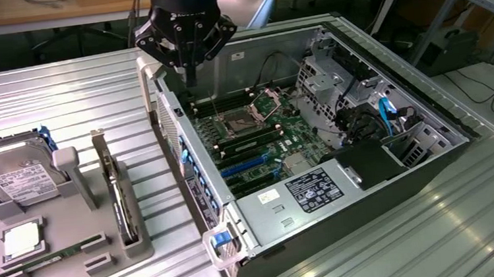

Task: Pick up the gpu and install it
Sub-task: 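Reach for the gpu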

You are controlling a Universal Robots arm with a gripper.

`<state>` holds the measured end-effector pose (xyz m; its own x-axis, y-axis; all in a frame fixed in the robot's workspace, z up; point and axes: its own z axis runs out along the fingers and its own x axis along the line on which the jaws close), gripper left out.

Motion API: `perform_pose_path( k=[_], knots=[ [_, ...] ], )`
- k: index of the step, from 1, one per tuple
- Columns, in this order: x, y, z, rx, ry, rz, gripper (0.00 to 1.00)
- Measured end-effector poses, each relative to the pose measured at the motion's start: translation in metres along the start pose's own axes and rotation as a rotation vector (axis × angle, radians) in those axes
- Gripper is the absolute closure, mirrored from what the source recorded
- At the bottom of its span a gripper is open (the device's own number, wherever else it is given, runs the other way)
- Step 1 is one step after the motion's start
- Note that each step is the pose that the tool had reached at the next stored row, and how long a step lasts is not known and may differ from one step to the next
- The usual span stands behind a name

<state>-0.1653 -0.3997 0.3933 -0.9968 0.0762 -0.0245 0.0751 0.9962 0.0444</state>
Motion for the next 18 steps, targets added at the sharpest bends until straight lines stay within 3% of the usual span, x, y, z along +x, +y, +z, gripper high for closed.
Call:
perform_pose_path(
  k=[18],
  knots=[
    [0.015, -0.0017, -0.0005, 0.0, 0.0, 0.0, 0.89]
  ],
)
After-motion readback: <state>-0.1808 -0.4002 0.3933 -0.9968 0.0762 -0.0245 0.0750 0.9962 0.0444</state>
